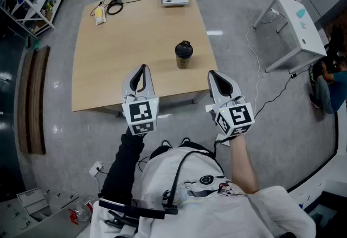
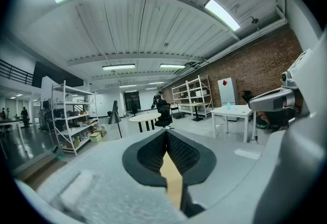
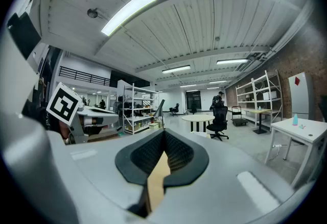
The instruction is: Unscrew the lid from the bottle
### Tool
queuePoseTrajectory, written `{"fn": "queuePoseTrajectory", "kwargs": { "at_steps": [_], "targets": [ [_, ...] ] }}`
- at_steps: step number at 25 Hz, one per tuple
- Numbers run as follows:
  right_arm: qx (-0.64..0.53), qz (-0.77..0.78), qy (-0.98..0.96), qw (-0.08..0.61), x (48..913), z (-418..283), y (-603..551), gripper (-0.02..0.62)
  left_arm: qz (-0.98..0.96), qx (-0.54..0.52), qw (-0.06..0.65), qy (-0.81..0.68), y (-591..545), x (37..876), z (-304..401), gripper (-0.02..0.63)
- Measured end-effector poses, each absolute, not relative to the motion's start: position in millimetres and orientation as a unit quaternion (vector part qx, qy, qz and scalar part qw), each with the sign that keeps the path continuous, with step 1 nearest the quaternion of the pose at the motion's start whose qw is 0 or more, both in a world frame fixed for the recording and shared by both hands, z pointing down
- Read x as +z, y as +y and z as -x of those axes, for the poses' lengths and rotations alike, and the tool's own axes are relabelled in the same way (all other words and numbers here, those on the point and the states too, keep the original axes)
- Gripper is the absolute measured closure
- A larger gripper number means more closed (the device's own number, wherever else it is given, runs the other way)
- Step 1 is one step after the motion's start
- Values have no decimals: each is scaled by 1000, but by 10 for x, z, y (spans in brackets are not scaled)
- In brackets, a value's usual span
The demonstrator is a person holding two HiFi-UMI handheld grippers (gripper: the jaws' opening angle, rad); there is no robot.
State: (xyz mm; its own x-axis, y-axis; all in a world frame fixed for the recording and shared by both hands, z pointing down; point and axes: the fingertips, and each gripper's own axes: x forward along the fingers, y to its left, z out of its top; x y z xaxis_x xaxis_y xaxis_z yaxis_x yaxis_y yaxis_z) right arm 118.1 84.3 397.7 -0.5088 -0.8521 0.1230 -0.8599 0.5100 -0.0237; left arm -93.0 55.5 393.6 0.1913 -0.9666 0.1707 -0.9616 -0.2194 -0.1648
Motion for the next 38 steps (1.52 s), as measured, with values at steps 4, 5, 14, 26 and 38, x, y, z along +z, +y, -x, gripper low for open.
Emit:
{"fn": "queuePoseTrajectory", "kwargs": {
  "at_steps": [4,5,14,26,38],
  "targets": [
    [42,-485,-872,52,4010,-1240,854,592,770,-124,2,626,566,4014,824,604],
    [41,-482,-874,53,4013,-1250,854,592,770,-125,0,626,566,4031,802,604],
    [42,-453,-890,41,4056,-1342,830,590,779,-130,-13,613,546,4285,569,604],
    [111,-476,-873,14,4354,-1657,458,538,854,-246,-183,421,326,6217,38,157],
    [139,-557,-815,74,4563,-1836,-735,509,910,-259,-71,316,-886,7216,-613,44]
  ]
}}
